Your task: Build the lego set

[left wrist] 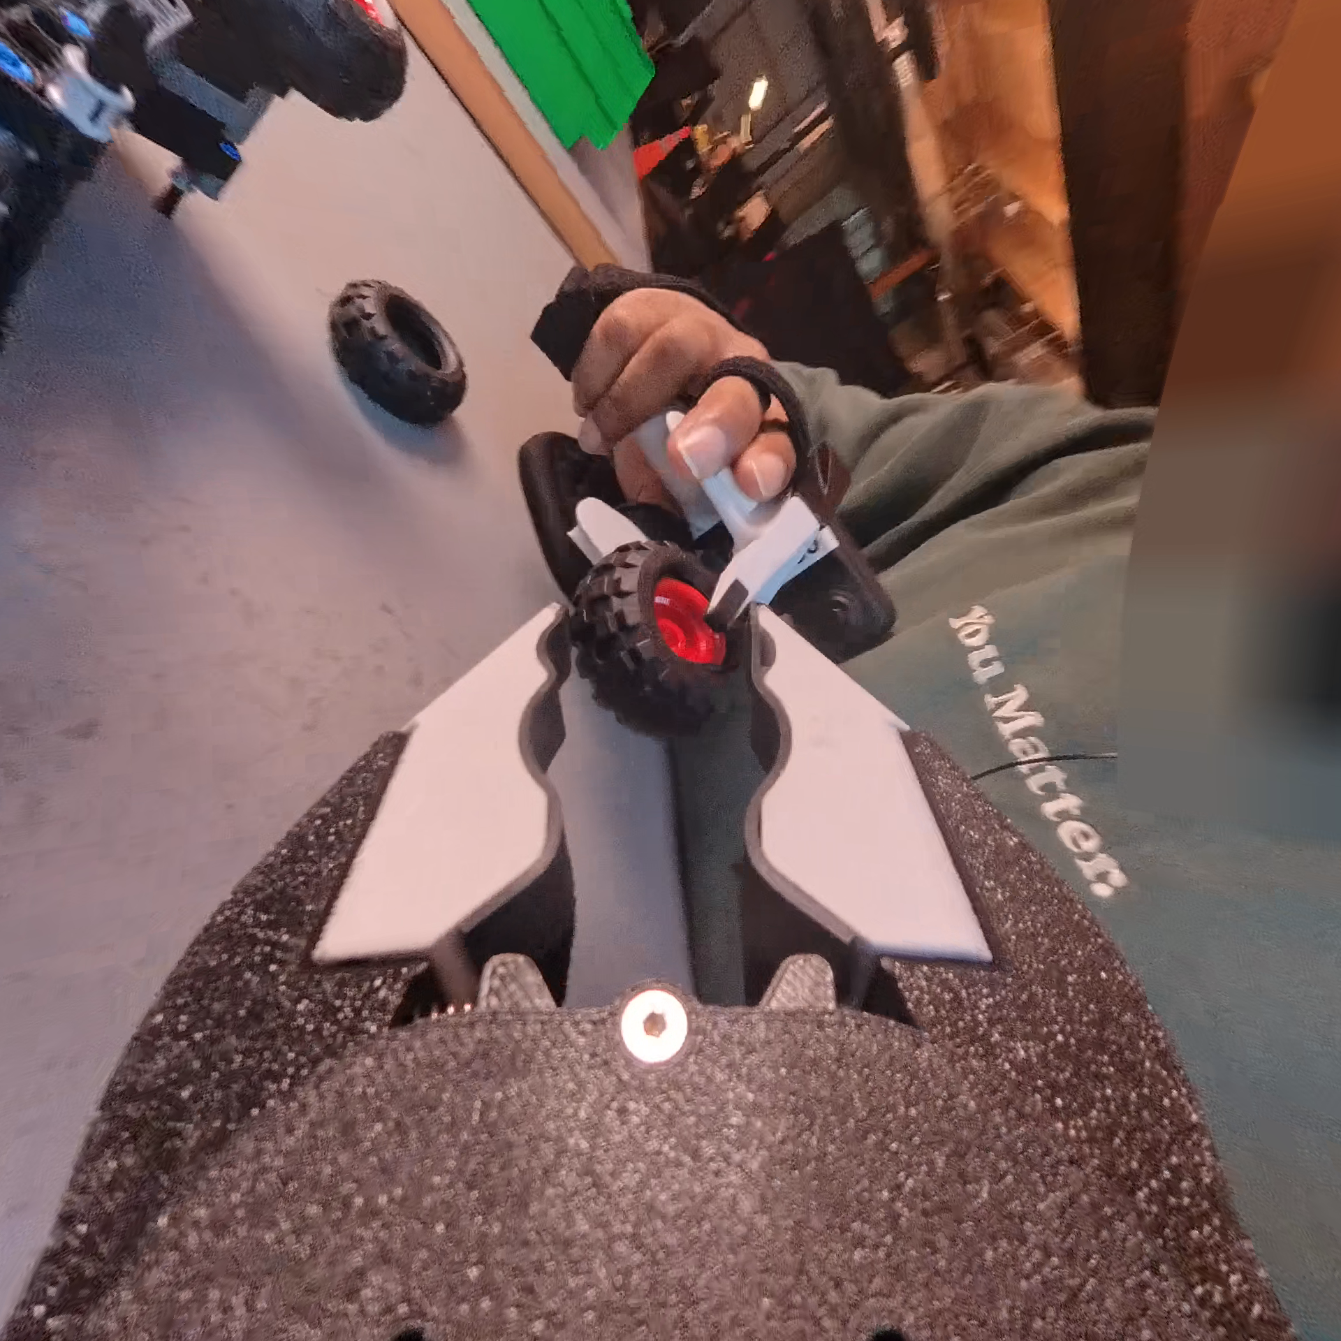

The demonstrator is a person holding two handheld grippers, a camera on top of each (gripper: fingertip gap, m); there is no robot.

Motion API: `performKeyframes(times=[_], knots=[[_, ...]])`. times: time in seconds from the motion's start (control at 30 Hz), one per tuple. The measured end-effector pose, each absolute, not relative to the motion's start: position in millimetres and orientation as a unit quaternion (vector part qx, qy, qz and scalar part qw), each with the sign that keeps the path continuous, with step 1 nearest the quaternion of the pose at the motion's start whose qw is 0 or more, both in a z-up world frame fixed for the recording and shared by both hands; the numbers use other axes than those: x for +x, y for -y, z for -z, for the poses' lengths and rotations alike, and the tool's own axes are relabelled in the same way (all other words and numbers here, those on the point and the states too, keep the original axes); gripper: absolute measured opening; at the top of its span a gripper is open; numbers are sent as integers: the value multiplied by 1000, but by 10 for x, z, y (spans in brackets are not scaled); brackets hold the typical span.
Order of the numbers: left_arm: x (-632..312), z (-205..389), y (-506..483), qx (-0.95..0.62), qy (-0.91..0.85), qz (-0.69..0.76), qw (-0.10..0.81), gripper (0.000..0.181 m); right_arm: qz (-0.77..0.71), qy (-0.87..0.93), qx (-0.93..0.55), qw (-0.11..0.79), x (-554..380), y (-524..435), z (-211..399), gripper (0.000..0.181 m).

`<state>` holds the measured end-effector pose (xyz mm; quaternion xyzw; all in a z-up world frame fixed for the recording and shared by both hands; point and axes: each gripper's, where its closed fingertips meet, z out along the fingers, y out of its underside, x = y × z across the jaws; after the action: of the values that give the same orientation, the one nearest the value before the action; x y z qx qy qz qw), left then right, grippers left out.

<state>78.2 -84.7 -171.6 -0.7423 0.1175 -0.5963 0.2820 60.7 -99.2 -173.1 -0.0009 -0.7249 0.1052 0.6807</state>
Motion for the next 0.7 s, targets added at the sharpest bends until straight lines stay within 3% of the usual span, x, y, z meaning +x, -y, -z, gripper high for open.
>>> performKeyframes(times=[0.07, 0.1, 0.13, 0.17, 0.43, 0.7], knots=[[747, 1764, 803, -750, -114, 588, 281, 40, -103, 740, -8, 665, 608, 941, 1761, 25], [688, 1836, 753, -770, -117, 557, 290, 27, -94, 757, -21, 646, 620, 850, 1857, 27], [618, 1904, 694, -788, -114, 526, 298, 25, -96, 772, -47, 627, 640, 746, 1958, 35], [560, 1965, 643, -804, -111, 501, 301, 24, -129, 791, -88, 592, 694, 709, 2064, 43], [637, 2119, 485, -839, -150, 422, 310, 21, -403, 713, -487, 305, 763, 542, 2077, 50], [761, 1985, 503, -814, -156, 459, 321, 22, -389, 736, -440, 336, 629, 527, 2051, 17]])
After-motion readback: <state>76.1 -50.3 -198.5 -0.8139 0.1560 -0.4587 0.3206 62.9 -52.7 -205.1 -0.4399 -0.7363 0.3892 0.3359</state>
